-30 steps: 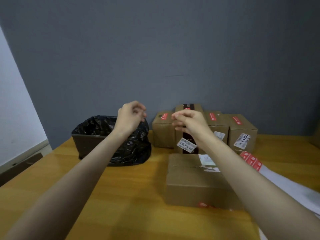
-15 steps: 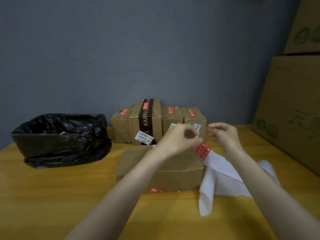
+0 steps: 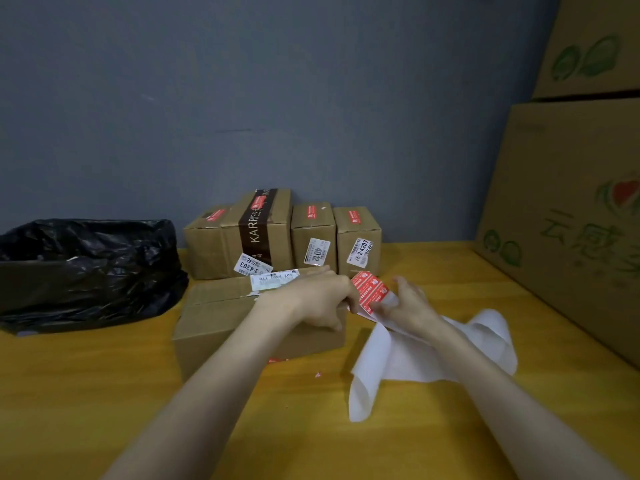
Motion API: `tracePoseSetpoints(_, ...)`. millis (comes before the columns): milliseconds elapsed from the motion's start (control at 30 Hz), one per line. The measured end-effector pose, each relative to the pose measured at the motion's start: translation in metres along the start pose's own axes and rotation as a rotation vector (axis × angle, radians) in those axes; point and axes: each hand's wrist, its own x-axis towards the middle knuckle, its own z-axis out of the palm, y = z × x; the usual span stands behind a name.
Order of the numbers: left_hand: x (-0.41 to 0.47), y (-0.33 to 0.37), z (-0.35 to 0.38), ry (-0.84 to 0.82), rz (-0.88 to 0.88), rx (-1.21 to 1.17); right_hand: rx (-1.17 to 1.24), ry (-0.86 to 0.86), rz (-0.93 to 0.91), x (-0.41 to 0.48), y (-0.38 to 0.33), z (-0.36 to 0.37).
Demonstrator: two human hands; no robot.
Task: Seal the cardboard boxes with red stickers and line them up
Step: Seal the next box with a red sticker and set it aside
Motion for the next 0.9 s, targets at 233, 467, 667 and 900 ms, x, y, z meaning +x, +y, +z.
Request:
tracePoseSetpoints(233,0.013,0.004,0.007,0.129,-0.049,-0.118,0.124,0.181,-0.030,0.012,0.000,0.003)
tracePoseSetpoints(467,0.037,0.012,0.015,0.374,-0.220,-0.427,0.632,0.157,-0.052,0.004,-0.010,-0.027)
tracePoseSetpoints(667,0.045,0.022,0.018,0.611,-0.369,-0.613,0.797,0.121,-0.037,-0.006,-0.023,-0.058)
tracePoseSetpoints(900,0.042,0.025,0.011,0.678,-0.346,-1.079,0.862,0.086,-0.072,-0.008,-0.025,-0.072)
